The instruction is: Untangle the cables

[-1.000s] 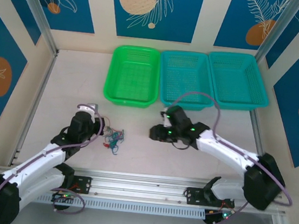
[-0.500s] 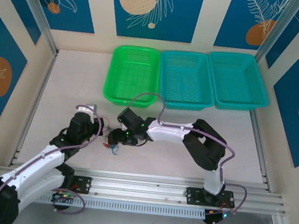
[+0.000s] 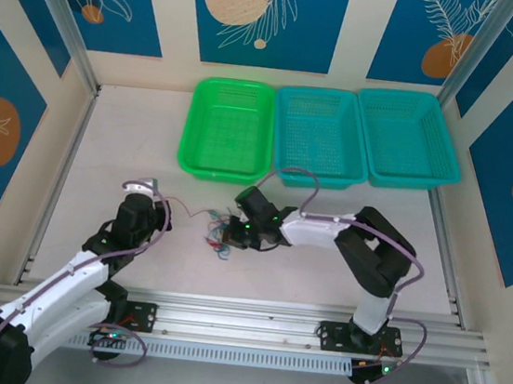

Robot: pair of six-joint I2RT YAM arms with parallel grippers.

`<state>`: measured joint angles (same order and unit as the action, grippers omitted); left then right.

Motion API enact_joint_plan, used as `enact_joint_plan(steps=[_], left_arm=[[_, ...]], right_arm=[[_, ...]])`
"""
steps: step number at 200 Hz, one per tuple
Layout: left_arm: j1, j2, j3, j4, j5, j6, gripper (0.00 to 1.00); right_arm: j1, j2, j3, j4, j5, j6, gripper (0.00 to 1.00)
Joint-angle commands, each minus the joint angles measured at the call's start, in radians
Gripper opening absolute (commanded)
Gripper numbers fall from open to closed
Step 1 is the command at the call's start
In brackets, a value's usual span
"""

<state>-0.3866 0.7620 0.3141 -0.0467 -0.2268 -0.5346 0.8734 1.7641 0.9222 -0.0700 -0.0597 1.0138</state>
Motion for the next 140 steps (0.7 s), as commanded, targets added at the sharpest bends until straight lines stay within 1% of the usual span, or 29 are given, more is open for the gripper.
enact_joint_plan(steps=[1,15,30,44,55,68,78,94,111,127,140], left_arm=[[0.045,0.006,0.026,-0.042,-0.041,-0.027,0.0],[0.079,0.004,0.037,-0.056,-0.034,-0.014,0.0],[0.141,-0.003,0.046,-0.07,-0.002,-0.028,0.0],[0.224,-0.015,0.028,-0.037,0.082,-0.105,0.0],[0.301,-0.017,-0.004,0.031,0.185,-0.189,0.0],[0.354,-0.004,-0.027,0.096,0.254,-0.262,0.0],[0.369,0.015,-0.024,0.103,0.267,-0.27,0.0],[0.38,0.039,-0.011,0.086,0.267,-0.249,0.0],[0.382,0.046,0.001,0.07,0.278,-0.223,0.0],[0.387,0.032,0.01,0.041,0.275,-0.209,0.0],[0.387,0.016,0.007,0.059,0.302,-0.195,0.0]], right_arm=[[-0.066,-0.115,-0.103,-0.148,0.096,-0.009,0.0],[-0.147,-0.206,-0.183,-0.209,0.113,-0.019,0.0],[-0.252,-0.299,-0.262,-0.262,0.124,-0.037,0.0],[-0.347,-0.393,-0.317,-0.319,0.143,-0.06,0.0],[-0.422,-0.456,-0.354,-0.351,0.156,-0.073,0.0],[-0.517,-0.522,-0.395,-0.368,0.134,-0.084,0.0],[-0.58,-0.566,-0.416,-0.378,0.115,-0.089,0.0],[-0.664,-0.628,-0.43,-0.4,0.106,-0.107,0.0],[-0.726,-0.673,-0.428,-0.426,0.102,-0.123,0.0],[-0.79,-0.701,-0.436,-0.428,0.063,-0.14,0.0],[-0.807,-0.709,-0.441,-0.415,0.029,-0.159,0.0]])
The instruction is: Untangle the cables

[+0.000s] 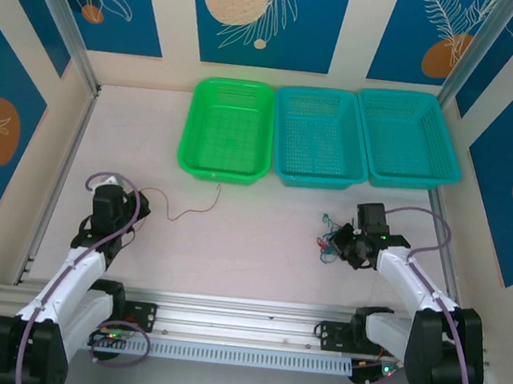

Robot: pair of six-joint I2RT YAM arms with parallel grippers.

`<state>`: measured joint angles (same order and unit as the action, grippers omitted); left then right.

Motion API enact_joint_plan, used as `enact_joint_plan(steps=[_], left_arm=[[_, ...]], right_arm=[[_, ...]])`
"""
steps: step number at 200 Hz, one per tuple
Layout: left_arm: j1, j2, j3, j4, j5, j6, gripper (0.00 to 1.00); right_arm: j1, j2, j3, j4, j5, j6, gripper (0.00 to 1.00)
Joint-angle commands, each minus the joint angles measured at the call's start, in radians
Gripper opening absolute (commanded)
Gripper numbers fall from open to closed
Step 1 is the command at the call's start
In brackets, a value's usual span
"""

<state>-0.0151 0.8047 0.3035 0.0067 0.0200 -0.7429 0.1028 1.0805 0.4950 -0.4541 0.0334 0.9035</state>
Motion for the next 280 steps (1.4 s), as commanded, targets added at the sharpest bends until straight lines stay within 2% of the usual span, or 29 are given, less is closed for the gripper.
enact_joint_plan(steps=[1,27,47,63,74,101,120,140,171,225,250,280], left_arm=[[0.015,-0.028,0.017,0.009,0.058,0.014,0.0],[0.014,-0.077,-0.006,0.144,0.227,0.044,0.0],[0.004,-0.11,0.017,0.215,0.337,0.059,0.0],[-0.044,-0.121,0.065,0.27,0.415,0.081,0.0],[-0.1,-0.119,0.114,0.276,0.431,0.114,0.0],[-0.27,-0.068,0.268,0.25,0.416,0.22,0.0],[-0.326,-0.004,0.384,0.26,0.388,0.251,0.0],[-0.338,0.08,0.499,0.275,0.318,0.304,0.0],[-0.336,0.26,0.707,0.255,0.121,0.407,0.0],[-0.296,0.641,1.101,0.134,-0.034,0.484,0.0],[-0.255,0.801,1.217,0.097,0.046,0.467,0.0],[-0.252,0.978,1.309,0.069,0.152,0.458,0.0]], right_arm=[[-0.036,-0.025,-0.013,-0.031,-0.065,-0.05,0.0],[-0.004,-0.027,-0.004,-0.001,-0.123,-0.088,0.0],[0.059,-0.04,0.006,0.047,-0.151,-0.12,0.0],[0.136,-0.041,0.027,0.07,-0.144,-0.152,0.0],[0.191,-0.035,0.044,0.074,-0.116,-0.162,0.0],[0.26,-0.012,0.071,0.076,-0.081,-0.16,0.0],[0.272,-0.011,0.067,0.078,-0.076,-0.146,0.0],[0.289,-0.024,0.046,0.094,-0.076,-0.124,0.0],[0.318,-0.048,0.037,0.095,-0.057,-0.106,0.0],[0.339,-0.111,0.04,0.051,-0.03,-0.101,0.0],[0.343,-0.147,0.033,0.032,-0.014,-0.1,0.0],[0.345,-0.168,0.029,0.022,-0.009,-0.098,0.0]])
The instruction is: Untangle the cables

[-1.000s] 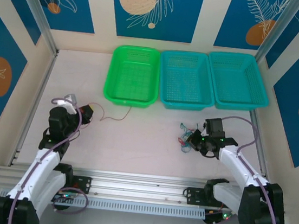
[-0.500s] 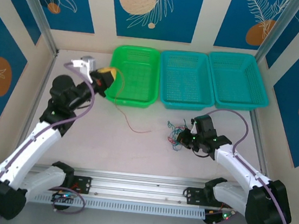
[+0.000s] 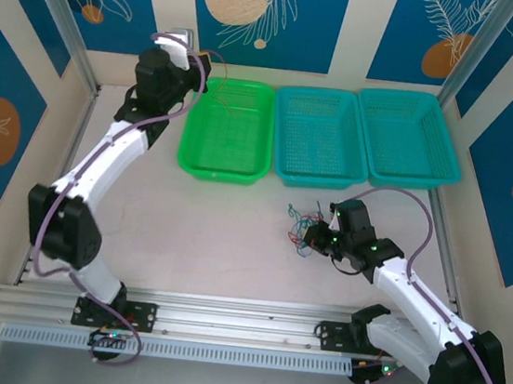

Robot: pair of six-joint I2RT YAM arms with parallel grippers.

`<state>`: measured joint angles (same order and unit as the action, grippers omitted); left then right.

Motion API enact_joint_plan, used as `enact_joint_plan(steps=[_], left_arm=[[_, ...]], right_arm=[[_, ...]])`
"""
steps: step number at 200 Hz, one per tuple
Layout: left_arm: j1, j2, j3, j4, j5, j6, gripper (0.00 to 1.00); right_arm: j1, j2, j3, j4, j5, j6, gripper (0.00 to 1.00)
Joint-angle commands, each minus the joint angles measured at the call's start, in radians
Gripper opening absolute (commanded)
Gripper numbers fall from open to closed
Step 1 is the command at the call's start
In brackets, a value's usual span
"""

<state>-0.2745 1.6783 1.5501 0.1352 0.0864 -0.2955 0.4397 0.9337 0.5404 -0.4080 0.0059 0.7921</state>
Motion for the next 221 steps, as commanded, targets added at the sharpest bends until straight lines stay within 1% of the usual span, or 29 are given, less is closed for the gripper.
enact_joint_plan(steps=[1,20,36,42,48,61,70,83,93,107,116,130,153,164,180,195,210,221], left_arm=[[0.007,0.109,0.065,-0.061,0.088,0.009,0.0],[0.005,0.187,0.086,-0.083,0.093,-0.004,0.0],[0.005,0.232,0.094,-0.125,0.066,-0.016,0.0],[0.004,0.246,0.1,-0.161,0.049,-0.02,0.11],[0.001,0.26,0.119,-0.22,0.017,-0.028,0.26],[0.0,0.282,0.177,-0.369,-0.029,-0.035,0.51],[-0.003,0.275,0.186,-0.413,-0.036,-0.028,0.68],[-0.009,0.241,0.175,-0.44,-0.029,-0.015,0.85],[-0.01,0.211,0.171,-0.467,-0.01,0.0,0.92],[-0.012,0.163,0.169,-0.503,0.016,0.006,0.93],[-0.012,0.119,0.145,-0.495,0.044,0.005,0.93],[-0.017,0.023,0.054,-0.403,0.123,-0.02,0.93],[-0.046,-0.131,-0.122,-0.223,0.315,-0.084,0.93],[-0.065,-0.203,-0.216,-0.157,0.37,-0.116,0.93],[-0.094,-0.297,-0.355,-0.089,0.409,-0.159,0.93],[-0.128,-0.376,-0.473,-0.051,0.427,-0.182,0.91],[-0.18,-0.439,-0.576,-0.036,0.441,-0.171,0.89],[-0.225,-0.469,-0.626,-0.056,0.444,-0.139,0.87]], right_arm=[[0.008,-0.022,-0.016,-0.024,0.019,0.014,0.0],[0.013,-0.025,-0.017,-0.025,0.014,0.019,0.0],[0.016,-0.027,-0.018,-0.026,0.012,0.024,0.0],[0.016,-0.028,-0.019,-0.026,0.012,0.025,0.0],[0.018,-0.03,-0.02,-0.026,0.011,0.025,0.0],[0.017,-0.032,-0.016,-0.028,0.015,0.025,0.0],[0.019,-0.033,-0.015,-0.029,0.017,0.025,0.0],[0.019,-0.032,-0.013,-0.024,0.021,0.024,0.0],[0.02,-0.031,-0.012,-0.02,0.023,0.025,0.0],[0.02,-0.028,-0.008,-0.013,0.023,0.025,0.0],[0.021,-0.026,-0.005,-0.008,0.018,0.021,0.0],[0.022,-0.015,-0.005,0.01,0.002,0.004,0.0],[0.027,0.015,0.013,0.04,-0.032,-0.054,0.0],[0.03,0.034,0.027,0.06,-0.063,-0.089,0.0],[0.044,0.068,0.04,0.111,-0.138,-0.159,0.0],[0.078,0.114,0.062,0.146,-0.196,-0.219,0.0],[0.128,0.182,0.105,0.152,-0.208,-0.264,0.0],[0.165,0.242,0.14,0.149,-0.211,-0.289,0.0]])
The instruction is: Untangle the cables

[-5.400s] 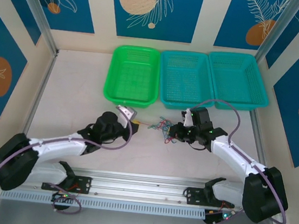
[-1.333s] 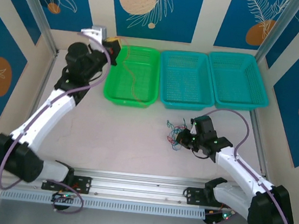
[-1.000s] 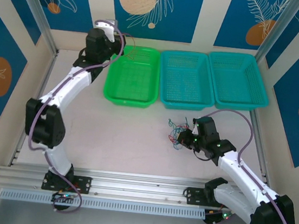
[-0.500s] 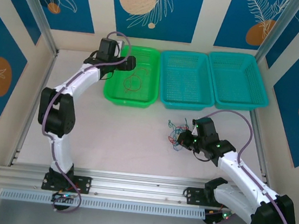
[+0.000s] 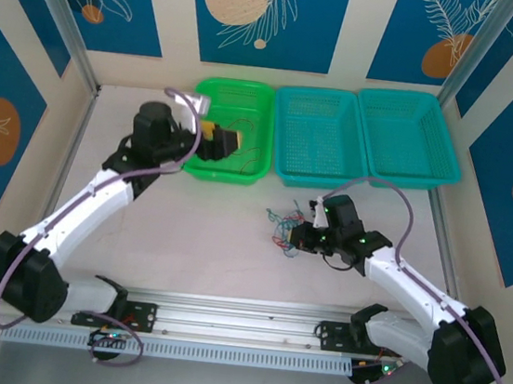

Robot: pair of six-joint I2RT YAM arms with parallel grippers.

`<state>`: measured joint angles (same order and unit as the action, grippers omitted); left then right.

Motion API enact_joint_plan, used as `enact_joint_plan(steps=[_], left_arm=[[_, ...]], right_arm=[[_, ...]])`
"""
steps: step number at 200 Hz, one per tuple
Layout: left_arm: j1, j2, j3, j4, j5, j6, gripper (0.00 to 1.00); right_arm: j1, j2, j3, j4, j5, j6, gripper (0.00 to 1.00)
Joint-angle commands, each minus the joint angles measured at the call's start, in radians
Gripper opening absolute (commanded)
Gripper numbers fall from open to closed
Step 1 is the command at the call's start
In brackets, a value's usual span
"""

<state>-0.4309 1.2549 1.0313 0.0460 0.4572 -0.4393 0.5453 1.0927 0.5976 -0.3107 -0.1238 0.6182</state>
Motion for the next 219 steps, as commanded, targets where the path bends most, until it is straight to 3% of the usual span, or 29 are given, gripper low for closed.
enact_joint_plan(steps=[1,28,65,81,106,140,219], left_arm=[[-0.074,-0.048,-0.111,0.03,0.075,0.009,0.86],[-0.157,-0.064,-0.18,-0.05,0.087,0.086,0.74],[-0.166,-0.006,-0.26,-0.029,0.084,0.023,0.48],[-0.167,0.028,-0.28,0.031,0.136,-0.004,0.4],[-0.169,0.081,-0.312,0.144,0.23,-0.027,0.4],[-0.169,0.132,-0.311,0.089,0.218,0.067,0.41],[-0.169,0.204,-0.281,0.087,0.234,0.077,0.35]], right_arm=[[0.062,0.089,0.085,0.051,-0.082,-0.118,0.0],[0.122,0.251,0.178,0.031,-0.123,-0.166,0.0],[0.159,0.384,0.258,0.015,-0.148,-0.171,0.01],[0.168,0.406,0.268,0.018,-0.161,-0.169,0.01],[0.169,0.422,0.274,0.018,-0.181,-0.161,0.01],[0.17,0.422,0.277,0.02,-0.196,-0.155,0.01],[0.17,0.422,0.275,0.045,-0.229,-0.127,0.0]])
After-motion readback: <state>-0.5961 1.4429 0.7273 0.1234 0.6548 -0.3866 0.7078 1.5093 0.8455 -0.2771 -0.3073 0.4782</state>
